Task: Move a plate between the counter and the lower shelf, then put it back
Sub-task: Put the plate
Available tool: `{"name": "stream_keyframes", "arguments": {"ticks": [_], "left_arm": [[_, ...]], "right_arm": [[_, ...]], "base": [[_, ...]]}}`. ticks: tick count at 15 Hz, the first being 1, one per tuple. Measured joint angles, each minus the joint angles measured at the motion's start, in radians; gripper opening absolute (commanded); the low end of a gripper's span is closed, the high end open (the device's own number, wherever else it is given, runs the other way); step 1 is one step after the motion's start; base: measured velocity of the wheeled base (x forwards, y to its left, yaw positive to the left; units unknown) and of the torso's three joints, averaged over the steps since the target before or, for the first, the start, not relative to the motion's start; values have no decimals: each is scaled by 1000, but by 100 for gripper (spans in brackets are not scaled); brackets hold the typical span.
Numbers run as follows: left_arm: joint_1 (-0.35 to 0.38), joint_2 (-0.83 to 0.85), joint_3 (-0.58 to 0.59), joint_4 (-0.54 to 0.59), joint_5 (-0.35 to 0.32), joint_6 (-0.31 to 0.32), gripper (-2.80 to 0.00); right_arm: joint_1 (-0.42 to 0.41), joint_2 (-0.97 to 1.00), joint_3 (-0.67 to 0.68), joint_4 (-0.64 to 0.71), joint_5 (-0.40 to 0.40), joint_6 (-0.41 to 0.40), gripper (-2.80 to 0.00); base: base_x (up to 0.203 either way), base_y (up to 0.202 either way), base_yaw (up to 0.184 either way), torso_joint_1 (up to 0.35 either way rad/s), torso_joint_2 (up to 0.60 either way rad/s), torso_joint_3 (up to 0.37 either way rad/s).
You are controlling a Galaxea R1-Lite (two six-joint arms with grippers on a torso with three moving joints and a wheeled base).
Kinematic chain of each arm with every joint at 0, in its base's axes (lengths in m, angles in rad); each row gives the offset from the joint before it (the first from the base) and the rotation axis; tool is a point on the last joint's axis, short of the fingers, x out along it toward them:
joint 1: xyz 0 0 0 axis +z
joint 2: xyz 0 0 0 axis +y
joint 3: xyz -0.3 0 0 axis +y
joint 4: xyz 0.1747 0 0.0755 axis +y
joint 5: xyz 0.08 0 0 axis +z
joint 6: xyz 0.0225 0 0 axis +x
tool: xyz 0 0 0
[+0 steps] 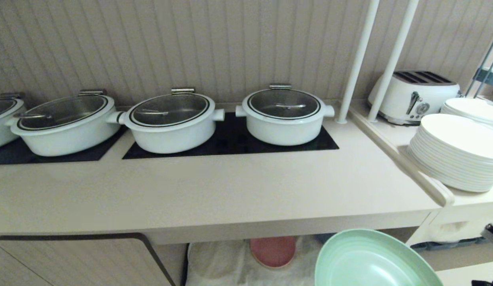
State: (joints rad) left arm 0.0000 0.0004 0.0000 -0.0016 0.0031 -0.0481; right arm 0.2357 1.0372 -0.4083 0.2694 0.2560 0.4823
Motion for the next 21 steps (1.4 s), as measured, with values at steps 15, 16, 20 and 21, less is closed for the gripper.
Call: {"name": "stream_keyframes", "arguments": {"ticks": [15, 16, 20, 21], "left_arm": [[0, 0, 0, 0, -1, 0, -280], [0, 0, 0, 0, 0, 0, -280], [0, 0, 0, 0, -1, 0, -280], [0, 0, 0, 0, 0, 0, -280]], "right_arm": [[0, 4, -6, 2, 0, 0, -280], [0, 4, -6, 2, 0, 0, -280], [0, 4, -6, 2, 0, 0, -280], [0, 5, -6, 1, 0, 0, -280]], "base": [[0, 0, 0, 130, -261, -133], [0, 0, 0, 87, -173, -86], [0, 0, 0, 49, -105, -47], [0, 0, 0, 0, 0, 0]]}}
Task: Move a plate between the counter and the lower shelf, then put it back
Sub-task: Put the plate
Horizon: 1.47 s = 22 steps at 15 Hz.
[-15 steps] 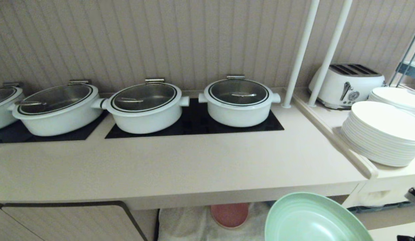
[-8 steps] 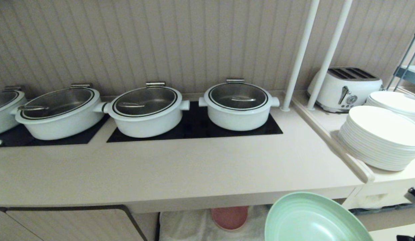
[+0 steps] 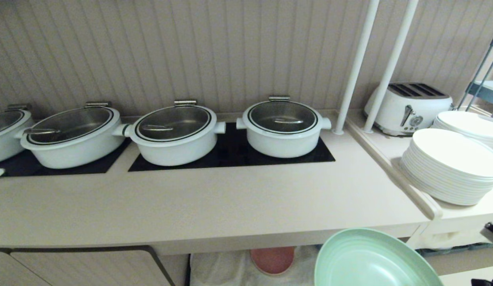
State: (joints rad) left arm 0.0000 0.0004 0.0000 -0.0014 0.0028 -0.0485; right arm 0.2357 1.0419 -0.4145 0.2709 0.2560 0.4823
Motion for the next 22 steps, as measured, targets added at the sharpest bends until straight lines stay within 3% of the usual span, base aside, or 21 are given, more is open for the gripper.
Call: {"name": "stream_keyframes", "arguments": {"ticks": [22], "left_arm": [[0, 0, 0, 0, 0, 0, -280]], "right_arm": [[2, 59, -20, -15, 27, 3, -280]], "base": [[0, 0, 0, 0, 0, 0]]}}
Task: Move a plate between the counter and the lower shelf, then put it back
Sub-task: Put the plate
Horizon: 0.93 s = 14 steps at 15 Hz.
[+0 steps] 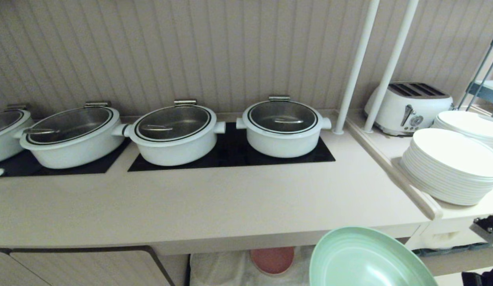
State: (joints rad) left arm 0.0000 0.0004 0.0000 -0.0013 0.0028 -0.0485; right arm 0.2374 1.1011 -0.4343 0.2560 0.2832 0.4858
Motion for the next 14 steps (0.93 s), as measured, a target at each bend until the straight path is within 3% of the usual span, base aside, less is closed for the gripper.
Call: {"name": "stream_keyframes", "arguments": {"ticks": [14], "left_arm": [[0, 0, 0, 0, 0, 0, -280]], "right_arm": [[-7, 103, -100, -3, 0, -1, -280]], "base": [[0, 0, 0, 0, 0, 0]]}}
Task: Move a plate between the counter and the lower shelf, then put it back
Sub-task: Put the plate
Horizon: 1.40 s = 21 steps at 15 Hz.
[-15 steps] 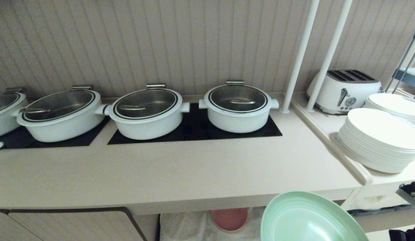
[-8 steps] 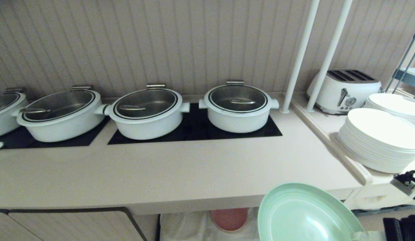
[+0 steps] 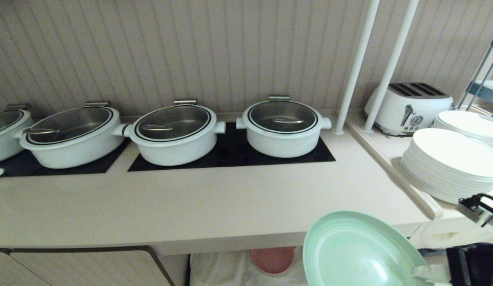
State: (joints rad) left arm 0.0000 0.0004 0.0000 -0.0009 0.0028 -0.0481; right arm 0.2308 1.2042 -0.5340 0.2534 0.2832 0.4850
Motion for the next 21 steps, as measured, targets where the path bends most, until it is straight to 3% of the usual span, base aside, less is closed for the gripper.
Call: {"name": "stream_keyframes", "arguments": {"ticks": [9, 21], "left_arm": [[0, 0, 0, 0, 0, 0, -280], [0, 0, 0, 0, 0, 0, -280]], "right_arm": [[-43, 194, -139, -1, -1, -2, -280], [-62, 681, -578, -2, -5, -6, -280]], "base": [[0, 0, 0, 0, 0, 0], [0, 0, 0, 0, 0, 0]]}}
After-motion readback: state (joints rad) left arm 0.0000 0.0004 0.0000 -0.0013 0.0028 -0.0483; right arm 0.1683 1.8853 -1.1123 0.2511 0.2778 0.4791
